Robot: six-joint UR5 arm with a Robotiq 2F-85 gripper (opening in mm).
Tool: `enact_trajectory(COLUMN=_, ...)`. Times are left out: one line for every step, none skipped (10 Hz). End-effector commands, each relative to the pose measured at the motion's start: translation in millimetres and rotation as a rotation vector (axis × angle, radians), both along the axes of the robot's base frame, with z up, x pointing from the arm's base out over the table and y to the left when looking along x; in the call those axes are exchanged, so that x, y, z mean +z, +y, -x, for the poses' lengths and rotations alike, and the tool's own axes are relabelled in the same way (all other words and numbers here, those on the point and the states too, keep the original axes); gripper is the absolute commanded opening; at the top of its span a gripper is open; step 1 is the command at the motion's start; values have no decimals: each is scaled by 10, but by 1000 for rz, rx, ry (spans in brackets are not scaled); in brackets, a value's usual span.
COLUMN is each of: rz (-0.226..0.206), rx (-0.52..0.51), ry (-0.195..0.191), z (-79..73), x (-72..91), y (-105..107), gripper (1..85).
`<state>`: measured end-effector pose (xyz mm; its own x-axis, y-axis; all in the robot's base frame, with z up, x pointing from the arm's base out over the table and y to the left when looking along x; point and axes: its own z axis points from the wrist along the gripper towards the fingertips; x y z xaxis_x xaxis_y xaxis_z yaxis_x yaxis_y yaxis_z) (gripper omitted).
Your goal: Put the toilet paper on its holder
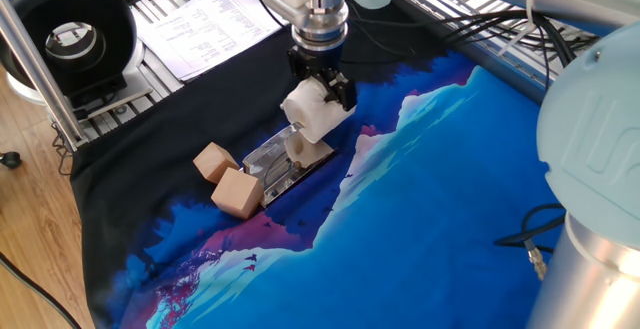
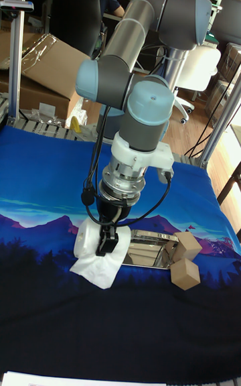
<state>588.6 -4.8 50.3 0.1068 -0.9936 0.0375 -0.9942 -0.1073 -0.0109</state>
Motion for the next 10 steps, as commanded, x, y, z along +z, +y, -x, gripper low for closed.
enact_trajectory(rz=21, rx=62, ry=-24, z=-69, x=8, y=-59, gripper=523)
enact_trajectory(rz=21, rx=79, ry=-18, z=-53, x=7, y=-59, gripper=523)
enact_trajectory(rz=22, rx=62, ry=-14, z=-41, x=7, y=-63, gripper=533)
enact_trajectory(rz=22, rx=54, ry=-8, z=-25, x=7, y=-63, gripper=543)
enact_trajectory(rz=18, rx=54, ry=18, z=62, x=12, y=-61, gripper=543)
enact_trajectory(rz=1, rx=69, ry=29, z=145, x=31, y=-54, gripper=550)
enact_trajectory(rz=-16, rx=72, ry=36, z=221, x=38, y=-52, gripper=550)
enact_trajectory(rz=-51, rx=42, ry=71, z=362, x=3, y=-4, gripper=550)
enact_trajectory(rz=-102, rx=-7, ry=94, z=485, x=-44, y=62, gripper=550)
enact_trajectory(rz=-118, rx=-26, ry=96, z=533, x=-75, y=63, gripper=550)
